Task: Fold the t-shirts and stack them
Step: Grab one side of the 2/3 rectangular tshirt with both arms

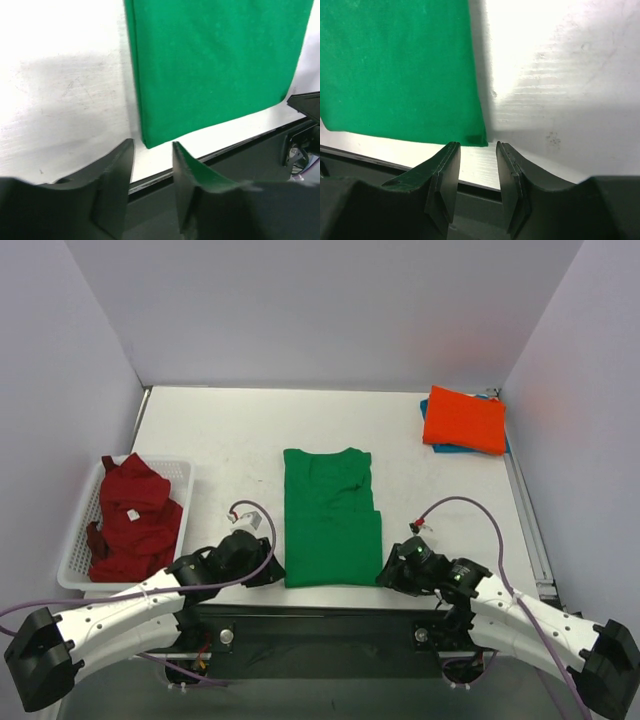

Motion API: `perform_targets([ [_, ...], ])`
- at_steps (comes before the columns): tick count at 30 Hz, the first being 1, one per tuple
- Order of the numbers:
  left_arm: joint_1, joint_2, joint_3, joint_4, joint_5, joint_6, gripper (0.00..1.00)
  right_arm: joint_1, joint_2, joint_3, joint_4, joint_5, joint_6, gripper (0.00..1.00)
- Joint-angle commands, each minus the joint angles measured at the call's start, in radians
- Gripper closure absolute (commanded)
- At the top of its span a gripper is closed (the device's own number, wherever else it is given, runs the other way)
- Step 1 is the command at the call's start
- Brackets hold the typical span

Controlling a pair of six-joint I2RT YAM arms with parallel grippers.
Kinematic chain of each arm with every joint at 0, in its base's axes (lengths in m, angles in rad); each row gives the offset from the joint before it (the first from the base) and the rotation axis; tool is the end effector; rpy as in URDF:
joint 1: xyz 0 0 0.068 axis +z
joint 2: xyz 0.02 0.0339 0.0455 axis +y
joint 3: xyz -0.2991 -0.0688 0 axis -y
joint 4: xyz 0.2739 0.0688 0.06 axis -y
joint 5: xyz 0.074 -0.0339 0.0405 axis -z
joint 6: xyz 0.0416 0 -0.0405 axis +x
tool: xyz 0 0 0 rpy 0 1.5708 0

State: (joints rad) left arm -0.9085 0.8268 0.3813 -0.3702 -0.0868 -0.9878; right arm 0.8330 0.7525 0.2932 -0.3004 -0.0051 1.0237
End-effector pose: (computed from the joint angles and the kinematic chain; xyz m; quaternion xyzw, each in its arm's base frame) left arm 0.1071 -0.1315 0.1856 -0.0528 0.9273 -0.2757 0.2475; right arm 0.1058 0.1168 0.1707 0.0865 0.9148 0.3173 0.2345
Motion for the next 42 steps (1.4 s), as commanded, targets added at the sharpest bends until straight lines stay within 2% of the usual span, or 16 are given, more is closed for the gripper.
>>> perform_targets([
  [1, -0.003, -0.009, -0.047, 0.028, 0.011, -0.028, 0.51, 0.002, -0.041, -0.031, -0.039, 0.013, 0.079, 0.63],
  [5, -0.003, 0.015, -0.097, 0.163, 0.064, -0.052, 0.48, 0.002, -0.058, -0.063, -0.005, -0.035, 0.116, 0.59],
  [11, -0.004, 0.058, -0.125, 0.224, 0.073, -0.064, 0.49, 0.003, -0.039, -0.127, 0.076, -0.05, 0.162, 0.59],
  [19, -0.033, 0.078, -0.142, 0.195, 0.029, -0.109, 0.56, 0.002, -0.077, -0.167, 0.09, -0.026, 0.203, 0.64],
  [31, -0.096, 0.181, -0.14, 0.237, -0.027, -0.158, 0.57, 0.003, -0.081, -0.152, 0.07, 0.002, 0.182, 0.7],
  [33, -0.098, 0.178, -0.133, 0.234, -0.031, -0.163, 0.69, 0.003, -0.079, -0.146, 0.069, 0.002, 0.171, 0.75],
  [34, -0.099, 0.166, -0.128, 0.229, -0.036, -0.161, 0.78, 0.002, -0.079, -0.143, 0.069, 0.002, 0.168, 0.77],
  [35, -0.099, 0.157, -0.122, 0.225, -0.039, -0.16, 0.82, 0.002, -0.081, -0.14, 0.063, 0.002, 0.162, 0.79],
  [37, -0.101, 0.121, -0.095, 0.197, -0.047, -0.149, 0.93, 0.003, -0.09, -0.121, 0.054, 0.002, 0.139, 0.89],
  [39, -0.105, 0.097, -0.07, 0.172, -0.053, -0.134, 1.0, 0.003, -0.108, -0.098, 0.024, 0.002, 0.113, 0.99],
  [42, -0.118, 0.055, -0.032, 0.099, -0.056, -0.124, 1.0, 0.003, -0.146, -0.074, -0.026, -0.013, 0.084, 1.0],
])
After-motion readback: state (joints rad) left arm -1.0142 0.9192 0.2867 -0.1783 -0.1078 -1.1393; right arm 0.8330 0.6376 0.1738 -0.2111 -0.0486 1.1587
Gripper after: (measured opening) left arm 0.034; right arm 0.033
